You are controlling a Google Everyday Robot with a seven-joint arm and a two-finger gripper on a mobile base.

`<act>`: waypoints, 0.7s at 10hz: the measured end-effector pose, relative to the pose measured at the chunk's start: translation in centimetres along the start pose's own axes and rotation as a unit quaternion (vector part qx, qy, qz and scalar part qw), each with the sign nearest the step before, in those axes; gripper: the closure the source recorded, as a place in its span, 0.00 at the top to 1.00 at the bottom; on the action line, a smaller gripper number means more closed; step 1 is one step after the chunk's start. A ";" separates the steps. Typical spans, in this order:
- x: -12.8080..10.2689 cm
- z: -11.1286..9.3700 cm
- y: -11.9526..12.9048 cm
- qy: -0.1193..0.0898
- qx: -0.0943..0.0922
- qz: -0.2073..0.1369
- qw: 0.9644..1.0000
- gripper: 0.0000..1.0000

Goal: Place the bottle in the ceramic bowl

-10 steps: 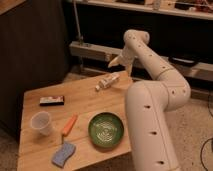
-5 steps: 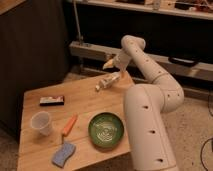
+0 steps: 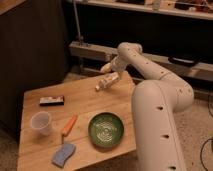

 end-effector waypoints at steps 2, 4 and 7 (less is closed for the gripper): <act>-0.1 0.9 0.2 0.008 0.010 -0.006 1.000 0.80; 0.0 2.1 -0.1 0.020 0.024 -0.009 0.999 0.80; 0.3 4.4 -1.6 0.036 0.046 -0.001 0.998 0.80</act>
